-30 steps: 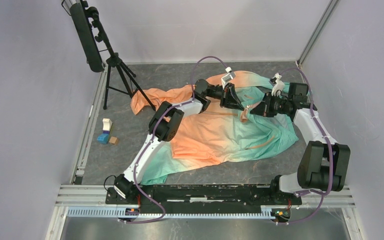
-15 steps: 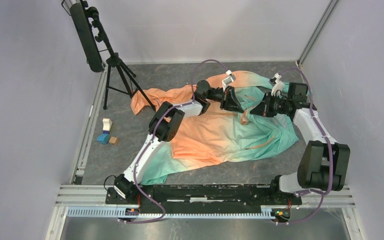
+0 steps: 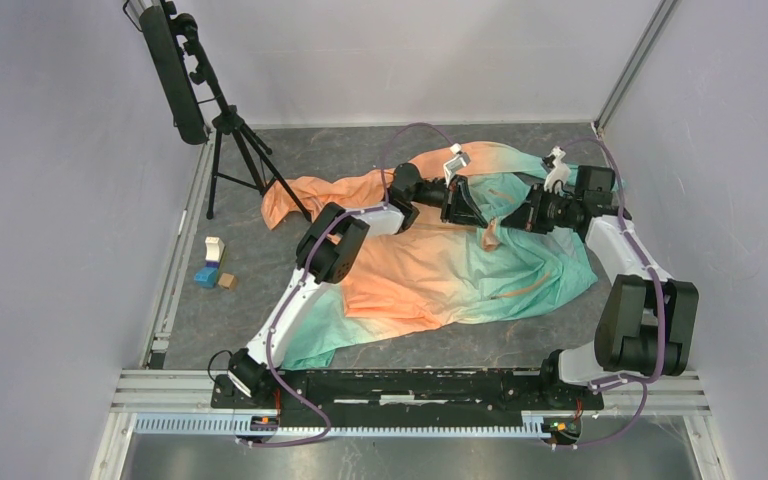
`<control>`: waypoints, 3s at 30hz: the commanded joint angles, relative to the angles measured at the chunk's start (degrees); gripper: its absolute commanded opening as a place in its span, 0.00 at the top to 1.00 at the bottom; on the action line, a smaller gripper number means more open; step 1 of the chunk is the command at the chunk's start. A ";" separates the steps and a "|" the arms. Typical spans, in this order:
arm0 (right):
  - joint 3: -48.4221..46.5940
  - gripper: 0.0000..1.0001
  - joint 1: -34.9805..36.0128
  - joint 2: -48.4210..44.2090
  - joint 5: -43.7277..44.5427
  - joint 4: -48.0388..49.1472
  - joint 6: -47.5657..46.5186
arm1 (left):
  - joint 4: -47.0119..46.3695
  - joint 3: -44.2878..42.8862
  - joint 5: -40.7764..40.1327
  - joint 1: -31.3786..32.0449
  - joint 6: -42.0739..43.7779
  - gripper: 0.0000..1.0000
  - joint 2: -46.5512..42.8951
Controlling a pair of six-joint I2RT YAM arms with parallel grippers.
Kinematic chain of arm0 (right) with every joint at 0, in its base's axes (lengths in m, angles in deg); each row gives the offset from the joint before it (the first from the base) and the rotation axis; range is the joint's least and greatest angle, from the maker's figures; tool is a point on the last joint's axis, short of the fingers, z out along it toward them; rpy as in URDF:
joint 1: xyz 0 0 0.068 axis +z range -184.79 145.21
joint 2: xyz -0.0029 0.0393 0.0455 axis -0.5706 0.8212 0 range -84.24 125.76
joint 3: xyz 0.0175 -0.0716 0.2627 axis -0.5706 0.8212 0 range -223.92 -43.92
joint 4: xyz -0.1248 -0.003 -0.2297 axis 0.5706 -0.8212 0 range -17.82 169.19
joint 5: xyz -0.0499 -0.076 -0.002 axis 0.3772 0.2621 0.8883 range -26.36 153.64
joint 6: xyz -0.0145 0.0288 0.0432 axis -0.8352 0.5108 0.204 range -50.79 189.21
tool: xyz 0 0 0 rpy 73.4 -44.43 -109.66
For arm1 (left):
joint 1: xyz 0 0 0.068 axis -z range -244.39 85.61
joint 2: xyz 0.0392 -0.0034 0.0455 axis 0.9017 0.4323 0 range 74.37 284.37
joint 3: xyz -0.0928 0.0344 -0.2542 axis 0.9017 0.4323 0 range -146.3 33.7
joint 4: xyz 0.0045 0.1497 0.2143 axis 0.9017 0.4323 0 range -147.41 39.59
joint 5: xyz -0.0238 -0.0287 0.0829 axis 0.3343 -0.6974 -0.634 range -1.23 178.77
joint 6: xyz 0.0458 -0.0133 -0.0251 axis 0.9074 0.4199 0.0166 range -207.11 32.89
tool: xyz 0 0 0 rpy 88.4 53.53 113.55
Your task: Zip up the jacket
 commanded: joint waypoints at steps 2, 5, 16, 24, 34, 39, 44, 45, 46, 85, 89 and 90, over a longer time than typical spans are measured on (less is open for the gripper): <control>1.25 1.00 -1.44 -0.85 0.01 10.15 6.22 | -1.42 2.03 -0.28 0.12 3.30 0.98 -5.43; 3.82 1.00 -1.52 -1.25 -2.65 16.60 10.89 | -1.35 2.53 -0.68 0.40 3.52 0.98 -5.45; 10.27 1.00 -2.07 -4.49 -8.30 34.21 22.88 | 2.12 4.44 -1.49 0.67 6.89 0.98 -6.37; 13.28 1.00 -3.55 -4.70 -8.93 36.66 21.65 | 5.26 6.23 -3.00 0.60 9.40 0.98 -8.41; 17.88 1.00 -3.20 -6.16 -7.77 43.07 7.68 | 11.90 10.22 -11.18 0.11 11.29 0.54 -13.30; 19.56 1.00 -3.09 -7.74 -7.51 49.13 7.18 | 10.18 17.56 -16.78 -1.06 7.39 0.42 -18.31; 19.74 1.00 -2.93 -10.11 -4.98 48.33 3.53 | 13.20 23.73 -24.14 -0.90 -0.71 0.42 -24.85; 19.65 1.00 -2.91 -10.69 -4.78 47.86 2.92 | 17.32 25.63 -27.64 -0.90 -3.20 0.44 -26.48; 19.57 1.00 -2.84 -11.11 -4.51 47.65 2.69 | 23.81 27.24 -32.95 -0.87 -6.58 0.44 -28.90; 20.53 1.00 0.49 -18.86 -0.36 42.89 -2.31 | 96.30 -5.25 -74.85 12.68 -20.77 0.37 -30.98; 20.18 1.00 0.49 -18.43 -0.31 41.99 -2.41 | 98.74 -9.48 -74.98 13.50 -19.29 0.38 -28.47; 20.09 1.00 0.49 -18.46 -0.36 41.83 -2.44 | 98.81 -9.90 -75.01 13.66 -19.17 0.38 -28.08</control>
